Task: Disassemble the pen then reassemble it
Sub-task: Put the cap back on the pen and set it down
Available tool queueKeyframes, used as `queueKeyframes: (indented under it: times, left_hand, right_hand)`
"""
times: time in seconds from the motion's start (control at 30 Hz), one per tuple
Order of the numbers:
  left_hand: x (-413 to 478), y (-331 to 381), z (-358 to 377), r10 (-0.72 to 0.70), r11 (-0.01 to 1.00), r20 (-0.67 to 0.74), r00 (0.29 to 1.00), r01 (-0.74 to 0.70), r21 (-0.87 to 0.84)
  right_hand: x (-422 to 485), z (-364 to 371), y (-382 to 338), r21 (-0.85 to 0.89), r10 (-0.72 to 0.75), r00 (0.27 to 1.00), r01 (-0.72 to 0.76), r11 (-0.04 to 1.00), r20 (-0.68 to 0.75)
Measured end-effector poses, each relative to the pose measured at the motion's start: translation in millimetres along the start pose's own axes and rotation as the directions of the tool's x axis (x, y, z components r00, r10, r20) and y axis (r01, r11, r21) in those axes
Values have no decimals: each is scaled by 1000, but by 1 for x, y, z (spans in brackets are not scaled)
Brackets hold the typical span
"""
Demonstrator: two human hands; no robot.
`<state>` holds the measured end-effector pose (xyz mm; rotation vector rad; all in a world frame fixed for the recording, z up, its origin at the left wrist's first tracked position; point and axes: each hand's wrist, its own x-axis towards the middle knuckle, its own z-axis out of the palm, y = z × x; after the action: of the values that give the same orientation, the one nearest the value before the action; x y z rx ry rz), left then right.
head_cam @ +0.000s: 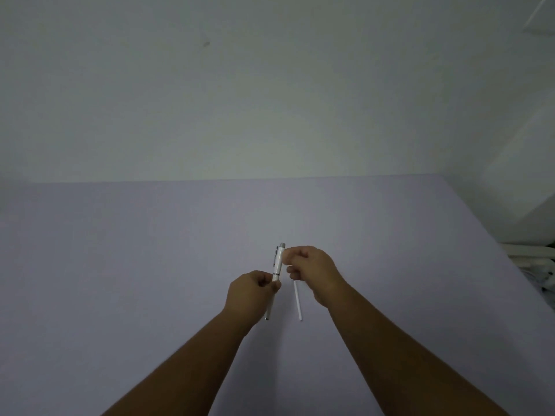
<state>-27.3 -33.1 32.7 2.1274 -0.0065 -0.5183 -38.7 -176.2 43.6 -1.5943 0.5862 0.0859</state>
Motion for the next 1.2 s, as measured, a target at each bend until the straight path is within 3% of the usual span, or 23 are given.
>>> queueKeyframes:
  times: [0.1,0.2,0.33,0.67,1.2]
  left_hand:
    - [10,-12,11,-81,996,21,996,81,-21]
    - [19,-30,27,-139,990,22,990,139,8]
    - [30,-47,47,-168,985,-33,985,169,31]
    - [47,-51,69,-142,987,-75,987,147,59]
    - [46,-53,69,-116,987,-98,988,126,99]
  right_hand:
    - [9,-13,22,-80,79,979,-95,992,-186]
    - [14,-18,52,-352,98,979,-157,923,-180]
    - [14,-9,80,-499,67,985,-138,855,-158]
    - [24,6,96,-608,13,983,-123,784,-182]
    - [23,13,95,-577,36,982,-137,805,-183]
